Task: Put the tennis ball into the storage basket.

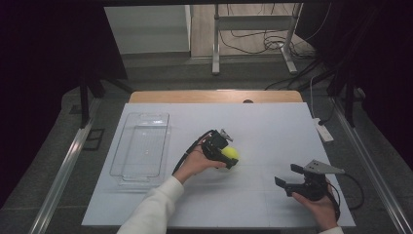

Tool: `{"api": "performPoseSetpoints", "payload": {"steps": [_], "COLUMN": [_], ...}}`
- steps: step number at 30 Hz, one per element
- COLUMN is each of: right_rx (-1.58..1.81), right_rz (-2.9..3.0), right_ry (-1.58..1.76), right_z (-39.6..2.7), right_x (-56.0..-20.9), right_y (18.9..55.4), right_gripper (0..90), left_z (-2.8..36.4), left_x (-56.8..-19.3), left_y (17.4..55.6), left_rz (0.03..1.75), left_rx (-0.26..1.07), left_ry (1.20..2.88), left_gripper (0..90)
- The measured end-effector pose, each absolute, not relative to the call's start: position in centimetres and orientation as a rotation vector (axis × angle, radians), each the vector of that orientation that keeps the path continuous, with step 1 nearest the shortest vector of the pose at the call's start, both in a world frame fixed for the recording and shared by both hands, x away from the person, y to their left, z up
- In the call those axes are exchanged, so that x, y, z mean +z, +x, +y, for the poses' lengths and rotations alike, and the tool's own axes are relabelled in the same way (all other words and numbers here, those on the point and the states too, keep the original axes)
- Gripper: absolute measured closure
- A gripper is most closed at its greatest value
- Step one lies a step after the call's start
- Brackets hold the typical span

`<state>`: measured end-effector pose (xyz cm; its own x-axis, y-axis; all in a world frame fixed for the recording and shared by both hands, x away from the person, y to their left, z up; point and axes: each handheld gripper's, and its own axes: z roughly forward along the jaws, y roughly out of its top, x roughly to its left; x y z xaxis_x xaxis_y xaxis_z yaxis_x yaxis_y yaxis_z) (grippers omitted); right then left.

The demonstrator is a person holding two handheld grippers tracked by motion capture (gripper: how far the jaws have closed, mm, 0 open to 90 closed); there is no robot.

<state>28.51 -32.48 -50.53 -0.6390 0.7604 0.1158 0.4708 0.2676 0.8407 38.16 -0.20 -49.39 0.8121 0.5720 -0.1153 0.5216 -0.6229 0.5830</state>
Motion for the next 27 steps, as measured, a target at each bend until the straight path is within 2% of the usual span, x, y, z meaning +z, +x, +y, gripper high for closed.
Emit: {"api": "performPoseSetpoints", "payload": {"steps": [3, 27], "right_rx": [1.313, 1.310], "right_rz": [2.232, 2.228], "right_ry": [1.129, 1.131], "right_z": [-32.5, -32.5], "right_x": [-50.5, -50.5], "right_y": [28.5, 28.5], "right_gripper": [13.0, 13.0], "left_z": [-0.2, 0.3], "left_x": [-49.4, -48.1], "left_y": [38.1, 37.2], "left_rz": [0.799, 0.778], "left_rx": [0.096, 0.136], "left_ry": [2.383, 2.354], "left_gripper": [24.8, 26.8]}}
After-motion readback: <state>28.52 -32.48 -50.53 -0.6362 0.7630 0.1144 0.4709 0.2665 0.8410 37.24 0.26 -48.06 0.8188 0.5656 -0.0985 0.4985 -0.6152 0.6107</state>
